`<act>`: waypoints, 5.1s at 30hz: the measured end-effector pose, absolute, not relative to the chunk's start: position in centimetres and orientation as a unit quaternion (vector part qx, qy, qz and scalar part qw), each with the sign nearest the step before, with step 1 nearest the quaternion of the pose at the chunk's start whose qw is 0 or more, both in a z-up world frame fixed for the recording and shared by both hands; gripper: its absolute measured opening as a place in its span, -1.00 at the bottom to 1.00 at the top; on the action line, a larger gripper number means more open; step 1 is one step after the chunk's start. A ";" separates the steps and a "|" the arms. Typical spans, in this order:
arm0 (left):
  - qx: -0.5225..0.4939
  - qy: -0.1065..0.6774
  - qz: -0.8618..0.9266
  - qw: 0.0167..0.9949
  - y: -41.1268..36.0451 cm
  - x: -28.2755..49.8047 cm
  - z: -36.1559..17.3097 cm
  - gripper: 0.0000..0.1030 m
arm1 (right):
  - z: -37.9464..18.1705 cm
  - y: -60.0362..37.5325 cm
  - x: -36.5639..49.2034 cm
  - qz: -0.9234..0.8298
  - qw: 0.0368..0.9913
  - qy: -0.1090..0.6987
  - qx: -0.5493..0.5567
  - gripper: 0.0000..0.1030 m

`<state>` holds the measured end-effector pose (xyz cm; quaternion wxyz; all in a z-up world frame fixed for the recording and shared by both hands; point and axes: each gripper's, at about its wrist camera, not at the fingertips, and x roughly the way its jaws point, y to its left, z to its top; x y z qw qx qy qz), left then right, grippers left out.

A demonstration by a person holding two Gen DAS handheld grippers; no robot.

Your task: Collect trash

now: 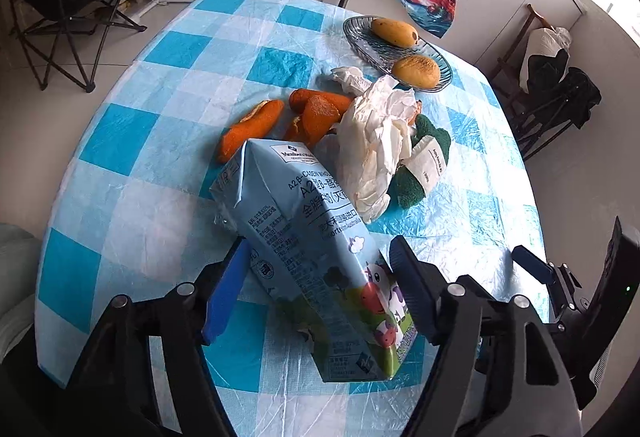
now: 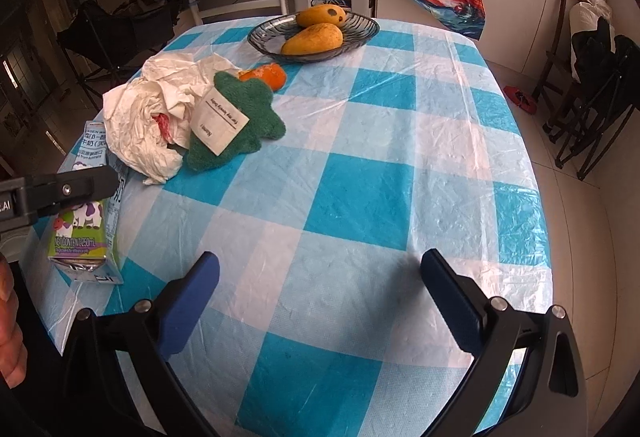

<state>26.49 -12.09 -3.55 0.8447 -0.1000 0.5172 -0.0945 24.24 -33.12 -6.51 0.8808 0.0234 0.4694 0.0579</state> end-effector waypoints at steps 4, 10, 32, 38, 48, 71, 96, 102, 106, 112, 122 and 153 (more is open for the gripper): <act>-0.106 0.506 -0.122 0.847 -10.1 25.6 -3.0 -0.14 | -5.0 -34.2 23.9 0.064 0.896 0.432 0.074 0.88; -0.108 0.499 -0.172 0.842 -7.8 24.2 -2.4 -0.32 | -2.5 -32.5 22.9 0.109 0.922 0.362 0.077 0.88; -0.122 0.483 -0.157 0.853 -1.3 22.3 -3.0 -0.33 | 0.6 -23.7 23.5 0.253 0.921 0.284 0.082 0.82; -0.153 0.470 -0.160 0.855 0.8 20.8 -3.2 -0.33 | -1.5 -19.8 28.4 0.306 0.860 0.369 0.173 0.61; -0.144 0.461 -0.173 0.858 -0.2 20.9 -3.2 -0.32 | -5.3 -20.3 33.9 0.111 0.876 0.449 0.132 0.11; -0.165 0.423 -0.182 0.872 0.0 19.3 -0.9 -0.33 | -3.2 -23.5 24.9 0.177 0.884 0.405 0.151 -0.64; -0.147 0.384 -0.202 0.889 1.3 7.0 3.7 -0.33 | -8.0 -19.3 5.4 0.243 0.805 0.516 0.162 -0.58; -0.143 0.380 -0.205 0.890 1.4 5.2 3.9 -0.33 | -7.3 -18.8 4.8 0.222 0.822 0.503 0.148 0.11; -0.136 0.385 -0.209 0.889 1.5 4.1 3.9 -0.33 | -7.3 -20.8 4.4 0.193 0.833 0.481 0.193 0.20; -0.109 0.413 -0.226 0.875 0.3 2.7 2.7 -0.33 | -5.5 -24.2 2.7 0.145 0.868 0.402 0.251 0.35; -0.052 0.513 -0.263 0.815 -2.9 0.9 -2.5 -0.33 | -4.0 -25.3 1.4 0.124 0.891 0.350 0.261 0.42; -0.099 0.354 -0.127 0.921 1.9 0.3 3.3 0.54 | -3.4 -24.5 1.0 0.123 0.902 0.343 0.233 0.51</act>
